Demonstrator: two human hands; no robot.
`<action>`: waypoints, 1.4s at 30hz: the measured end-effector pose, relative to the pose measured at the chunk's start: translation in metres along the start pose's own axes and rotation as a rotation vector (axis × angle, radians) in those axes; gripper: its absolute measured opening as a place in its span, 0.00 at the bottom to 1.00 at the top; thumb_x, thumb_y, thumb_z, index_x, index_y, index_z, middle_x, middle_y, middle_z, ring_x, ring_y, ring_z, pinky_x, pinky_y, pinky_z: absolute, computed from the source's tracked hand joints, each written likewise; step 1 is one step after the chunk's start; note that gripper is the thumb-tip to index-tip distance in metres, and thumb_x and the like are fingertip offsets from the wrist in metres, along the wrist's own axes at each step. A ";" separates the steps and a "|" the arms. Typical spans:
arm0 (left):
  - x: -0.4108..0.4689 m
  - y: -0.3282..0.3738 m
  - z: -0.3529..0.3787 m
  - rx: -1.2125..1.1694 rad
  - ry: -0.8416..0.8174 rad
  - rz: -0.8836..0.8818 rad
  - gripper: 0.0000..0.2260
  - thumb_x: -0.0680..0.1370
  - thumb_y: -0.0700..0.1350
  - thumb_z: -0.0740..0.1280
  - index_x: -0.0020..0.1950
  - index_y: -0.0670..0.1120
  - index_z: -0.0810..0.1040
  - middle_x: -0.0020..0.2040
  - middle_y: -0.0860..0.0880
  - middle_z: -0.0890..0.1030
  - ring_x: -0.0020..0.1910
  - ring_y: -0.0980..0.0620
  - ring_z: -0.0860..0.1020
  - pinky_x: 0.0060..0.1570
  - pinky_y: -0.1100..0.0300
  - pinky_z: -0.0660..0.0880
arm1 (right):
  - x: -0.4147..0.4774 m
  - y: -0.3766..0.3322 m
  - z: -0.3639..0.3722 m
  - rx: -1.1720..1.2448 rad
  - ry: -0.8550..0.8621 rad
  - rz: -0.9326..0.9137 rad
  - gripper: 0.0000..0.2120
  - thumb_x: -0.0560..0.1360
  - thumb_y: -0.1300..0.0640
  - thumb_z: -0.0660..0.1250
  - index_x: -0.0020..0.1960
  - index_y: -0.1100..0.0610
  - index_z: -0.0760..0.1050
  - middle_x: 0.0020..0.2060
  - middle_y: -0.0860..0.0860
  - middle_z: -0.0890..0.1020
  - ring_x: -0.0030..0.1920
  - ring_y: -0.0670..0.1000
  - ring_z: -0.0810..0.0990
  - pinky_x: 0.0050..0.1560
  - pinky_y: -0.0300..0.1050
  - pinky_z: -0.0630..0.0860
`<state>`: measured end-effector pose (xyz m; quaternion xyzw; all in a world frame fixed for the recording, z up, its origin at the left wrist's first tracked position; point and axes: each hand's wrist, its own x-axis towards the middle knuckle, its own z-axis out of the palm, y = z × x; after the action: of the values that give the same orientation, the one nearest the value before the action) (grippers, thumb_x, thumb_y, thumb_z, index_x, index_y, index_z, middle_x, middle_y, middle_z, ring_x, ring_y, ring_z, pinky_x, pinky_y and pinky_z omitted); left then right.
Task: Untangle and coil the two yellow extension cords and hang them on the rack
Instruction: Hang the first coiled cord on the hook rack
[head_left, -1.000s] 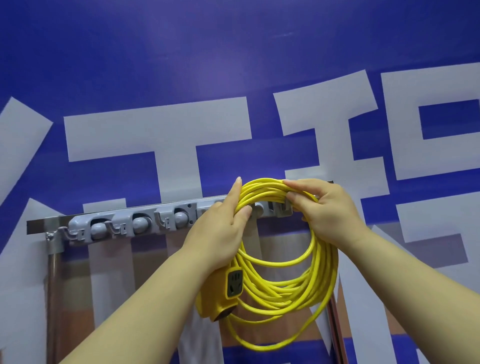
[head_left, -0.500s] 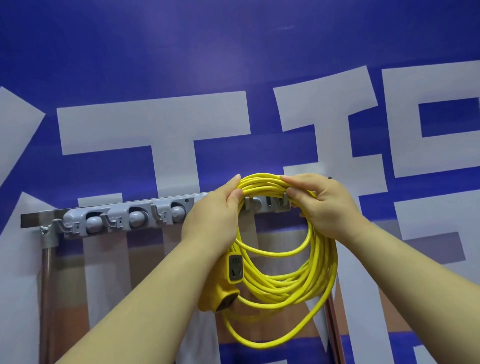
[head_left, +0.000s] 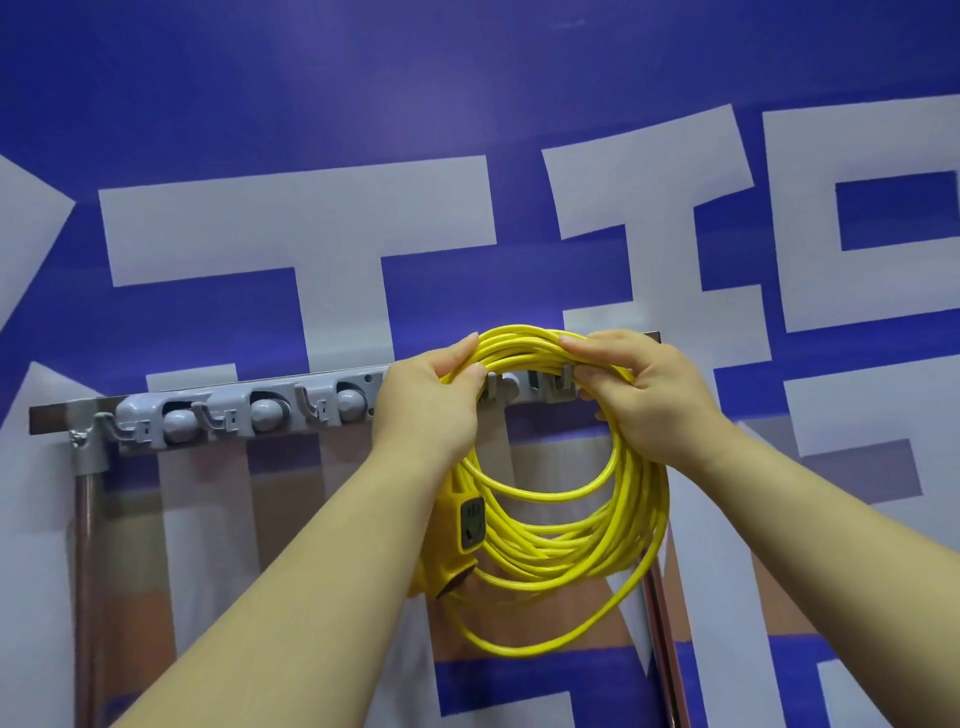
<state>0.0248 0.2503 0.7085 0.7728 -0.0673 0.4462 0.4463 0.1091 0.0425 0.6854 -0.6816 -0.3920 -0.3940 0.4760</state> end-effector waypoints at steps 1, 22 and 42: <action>-0.001 -0.001 0.000 0.009 0.000 0.011 0.15 0.82 0.52 0.66 0.69 0.60 0.77 0.57 0.57 0.80 0.48 0.55 0.79 0.46 0.58 0.81 | -0.002 0.001 0.001 0.004 0.005 -0.003 0.15 0.82 0.57 0.65 0.67 0.47 0.78 0.55 0.44 0.81 0.52 0.48 0.82 0.45 0.37 0.81; -0.002 -0.008 0.003 -0.015 0.006 0.021 0.15 0.81 0.52 0.67 0.68 0.60 0.78 0.52 0.55 0.84 0.40 0.53 0.79 0.36 0.60 0.76 | 0.000 -0.004 0.000 -0.008 0.099 0.034 0.07 0.78 0.52 0.71 0.54 0.44 0.83 0.52 0.36 0.80 0.55 0.42 0.79 0.56 0.38 0.77; -0.011 -0.021 0.013 -0.149 0.069 0.011 0.14 0.80 0.50 0.69 0.66 0.59 0.80 0.55 0.59 0.83 0.54 0.55 0.81 0.47 0.66 0.76 | 0.001 -0.004 -0.009 -0.056 -0.034 0.022 0.09 0.79 0.54 0.69 0.57 0.47 0.84 0.52 0.44 0.83 0.53 0.48 0.81 0.56 0.47 0.80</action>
<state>0.0372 0.2495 0.6842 0.7213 -0.0891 0.4687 0.5020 0.1043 0.0349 0.6903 -0.7055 -0.3813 -0.3878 0.4545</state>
